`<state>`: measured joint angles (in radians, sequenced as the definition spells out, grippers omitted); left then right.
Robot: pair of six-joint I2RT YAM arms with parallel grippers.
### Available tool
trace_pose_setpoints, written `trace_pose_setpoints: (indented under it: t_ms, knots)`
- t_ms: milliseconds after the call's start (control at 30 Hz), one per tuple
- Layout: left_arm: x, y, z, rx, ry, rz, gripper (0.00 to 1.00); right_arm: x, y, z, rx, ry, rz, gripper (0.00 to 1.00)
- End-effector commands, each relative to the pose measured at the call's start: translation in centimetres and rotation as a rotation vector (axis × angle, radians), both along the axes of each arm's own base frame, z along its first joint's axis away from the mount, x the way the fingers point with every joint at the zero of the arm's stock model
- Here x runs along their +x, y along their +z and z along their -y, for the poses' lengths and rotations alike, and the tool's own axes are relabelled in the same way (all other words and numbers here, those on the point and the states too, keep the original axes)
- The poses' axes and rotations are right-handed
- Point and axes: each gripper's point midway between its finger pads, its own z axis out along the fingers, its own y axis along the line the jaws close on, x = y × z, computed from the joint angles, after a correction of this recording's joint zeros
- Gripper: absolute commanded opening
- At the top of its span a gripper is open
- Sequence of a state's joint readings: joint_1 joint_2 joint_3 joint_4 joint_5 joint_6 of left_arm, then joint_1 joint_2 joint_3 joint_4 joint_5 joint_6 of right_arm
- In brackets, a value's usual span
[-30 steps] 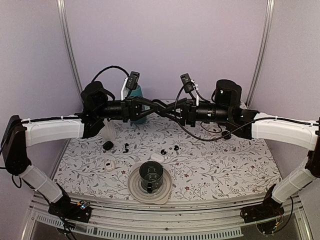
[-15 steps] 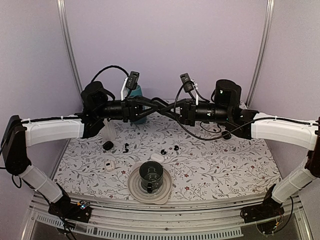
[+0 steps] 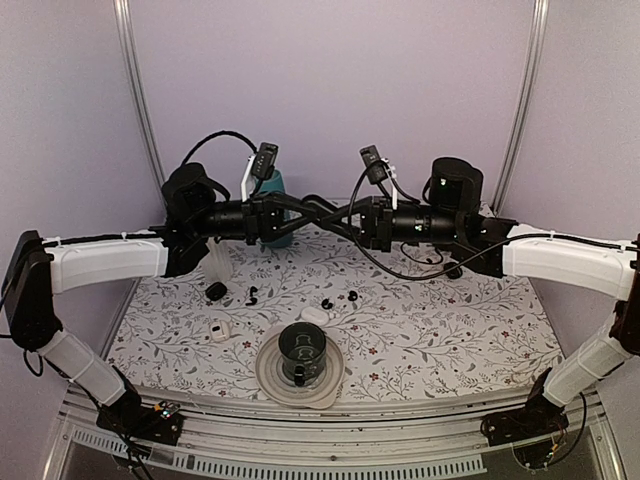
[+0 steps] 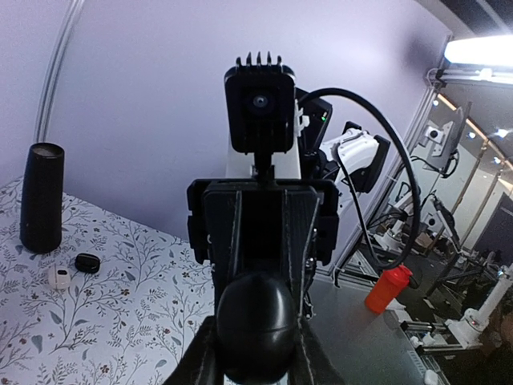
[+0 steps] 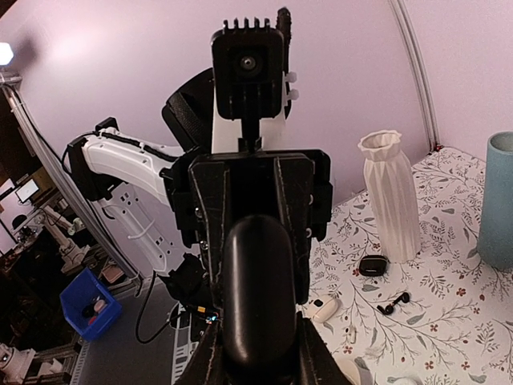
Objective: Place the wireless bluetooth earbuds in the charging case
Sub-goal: Pass from the right arm to the left
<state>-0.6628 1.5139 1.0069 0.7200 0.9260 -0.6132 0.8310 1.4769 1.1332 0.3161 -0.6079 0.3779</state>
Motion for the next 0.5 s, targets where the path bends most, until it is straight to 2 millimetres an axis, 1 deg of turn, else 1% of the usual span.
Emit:
trace_pose_setpoints:
  t_ms: [0,33,100,133,167,300,467]
  knots:
    - [-0.1,0.6,-0.1,-0.013,0.009,0.029,0.00,0.4,1.8,-0.1,0.025,-0.022,0.034,0.20]
    - [-0.2,0.7,-0.2,-0.014,0.007,0.035,0.00,0.6,1.8,0.0,0.023,-0.035,0.034,0.27]
    - [-0.5,0.6,-0.4,-0.016,0.005,0.043,0.00,1.1,1.9,0.3,0.022,-0.067,0.032,0.35]
    - [-0.7,0.6,-0.5,-0.020,0.003,0.051,0.00,1.5,1.9,0.5,0.022,-0.094,0.029,0.43]
    - [-0.9,0.6,-0.5,-0.023,-0.004,0.058,0.00,1.9,2.0,0.8,0.024,-0.117,0.025,0.47]
    - [-1.6,0.8,-0.8,-0.032,-0.022,0.078,0.00,3.0,1.7,1.6,0.022,-0.165,0.002,0.52]
    - [-2.2,1.0,-1.0,-0.045,-0.041,0.100,0.00,3.7,1.3,2.0,0.008,-0.197,-0.014,0.54]
